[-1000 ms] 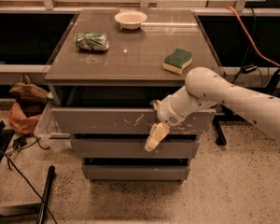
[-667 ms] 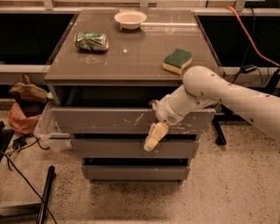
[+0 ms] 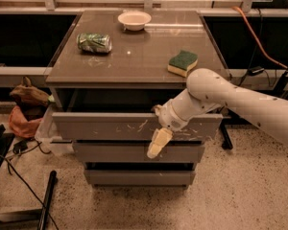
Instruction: Open top drawer
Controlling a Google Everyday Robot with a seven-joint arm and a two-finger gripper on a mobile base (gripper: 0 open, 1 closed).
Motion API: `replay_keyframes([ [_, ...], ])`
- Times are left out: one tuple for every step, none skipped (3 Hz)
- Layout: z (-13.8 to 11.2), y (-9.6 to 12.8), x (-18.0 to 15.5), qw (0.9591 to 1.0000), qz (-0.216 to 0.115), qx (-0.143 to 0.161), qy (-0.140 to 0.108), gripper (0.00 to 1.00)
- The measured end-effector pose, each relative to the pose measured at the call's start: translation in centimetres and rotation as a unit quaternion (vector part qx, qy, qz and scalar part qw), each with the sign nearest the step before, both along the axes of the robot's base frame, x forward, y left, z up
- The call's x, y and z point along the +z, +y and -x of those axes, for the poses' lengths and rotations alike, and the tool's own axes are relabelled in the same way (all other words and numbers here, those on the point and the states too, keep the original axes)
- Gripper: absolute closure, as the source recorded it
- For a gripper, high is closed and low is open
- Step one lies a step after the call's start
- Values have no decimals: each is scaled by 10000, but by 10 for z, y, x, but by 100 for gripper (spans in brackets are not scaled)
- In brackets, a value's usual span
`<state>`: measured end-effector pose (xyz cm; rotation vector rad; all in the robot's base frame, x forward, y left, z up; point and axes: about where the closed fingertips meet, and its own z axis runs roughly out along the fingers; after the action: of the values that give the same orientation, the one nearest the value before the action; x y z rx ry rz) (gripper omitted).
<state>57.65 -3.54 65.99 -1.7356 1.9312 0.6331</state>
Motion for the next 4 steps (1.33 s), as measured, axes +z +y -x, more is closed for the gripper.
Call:
replay_keyframes([
  [32, 4, 15, 9997, -136, -93, 183, 0],
  [33, 8, 14, 9996, -107, -32, 255, 0],
  [47, 13, 15, 9991, 19, 74, 414, 0],
  [68, 12, 18, 9983, 72, 119, 565, 0],
])
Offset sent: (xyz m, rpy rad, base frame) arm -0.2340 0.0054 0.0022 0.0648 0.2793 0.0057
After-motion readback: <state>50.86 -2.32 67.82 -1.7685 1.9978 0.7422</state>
